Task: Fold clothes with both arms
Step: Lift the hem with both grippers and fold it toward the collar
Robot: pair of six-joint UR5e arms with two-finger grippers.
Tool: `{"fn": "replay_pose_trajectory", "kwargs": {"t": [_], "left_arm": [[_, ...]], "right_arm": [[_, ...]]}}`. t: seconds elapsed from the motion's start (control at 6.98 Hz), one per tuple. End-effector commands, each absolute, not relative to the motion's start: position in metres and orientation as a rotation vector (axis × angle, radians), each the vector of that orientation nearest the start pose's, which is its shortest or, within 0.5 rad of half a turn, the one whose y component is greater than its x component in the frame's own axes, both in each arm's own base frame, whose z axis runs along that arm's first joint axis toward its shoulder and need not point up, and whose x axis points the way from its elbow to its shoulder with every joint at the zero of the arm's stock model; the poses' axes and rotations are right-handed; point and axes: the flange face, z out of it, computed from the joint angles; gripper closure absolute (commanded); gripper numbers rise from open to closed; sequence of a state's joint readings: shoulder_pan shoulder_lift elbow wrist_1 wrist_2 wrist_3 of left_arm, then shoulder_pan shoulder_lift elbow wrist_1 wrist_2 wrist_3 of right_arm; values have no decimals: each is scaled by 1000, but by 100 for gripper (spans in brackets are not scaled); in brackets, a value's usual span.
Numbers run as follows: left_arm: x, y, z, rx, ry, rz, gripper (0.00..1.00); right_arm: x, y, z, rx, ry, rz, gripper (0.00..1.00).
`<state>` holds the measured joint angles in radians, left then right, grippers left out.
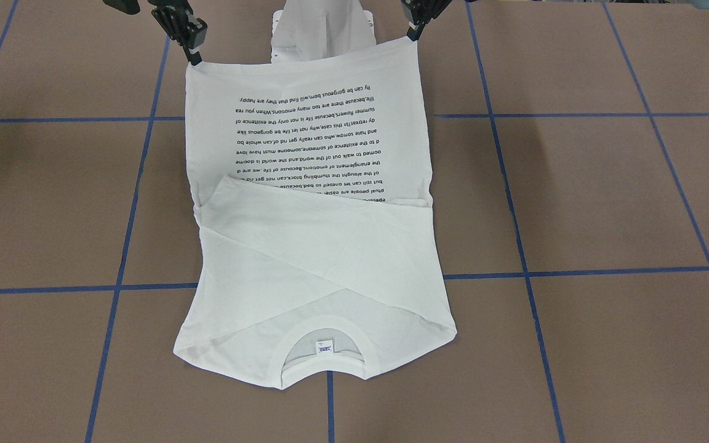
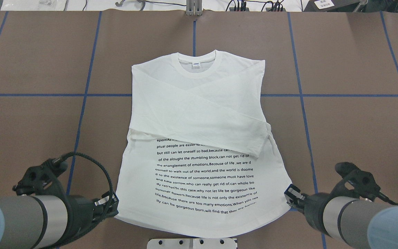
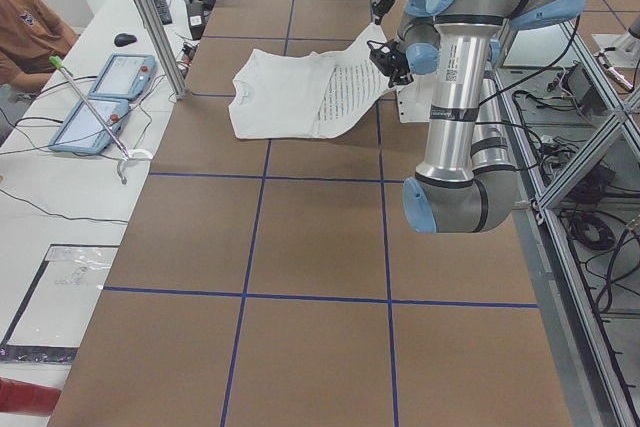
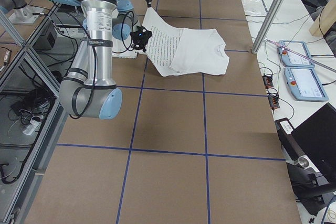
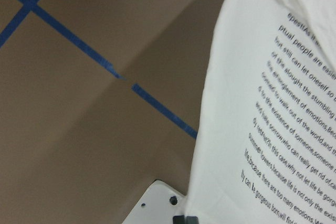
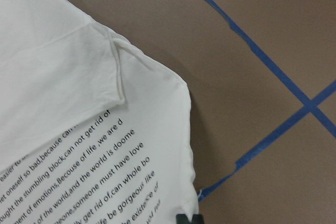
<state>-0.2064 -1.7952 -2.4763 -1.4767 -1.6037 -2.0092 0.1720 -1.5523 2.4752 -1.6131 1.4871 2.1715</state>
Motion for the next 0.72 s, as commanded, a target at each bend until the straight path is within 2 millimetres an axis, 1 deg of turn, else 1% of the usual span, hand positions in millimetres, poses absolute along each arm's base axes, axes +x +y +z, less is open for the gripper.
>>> {"fn": "replay_pose_trajectory", "kwargs": {"t": [0.0,0.14,0.29,0.43,0.57], "left_arm": [[367,-281,195,75,992,-454,100],[366,-320,204,152,956,-443,100],[382,-378,200,173,961,-490,100],[401,-429,219,144,1021,-493,100],[404,-463,242,178,1065,-505,100]], "right_arm": [[-370,-300,264,-50,-877,733,100],[-368,-344,264,10,-865,702,100],[-362,-389,269,24,-841,716,100],[-360,-435,270,38,-820,681,100],[-370,-468,277,69,-788,655,100]]}}
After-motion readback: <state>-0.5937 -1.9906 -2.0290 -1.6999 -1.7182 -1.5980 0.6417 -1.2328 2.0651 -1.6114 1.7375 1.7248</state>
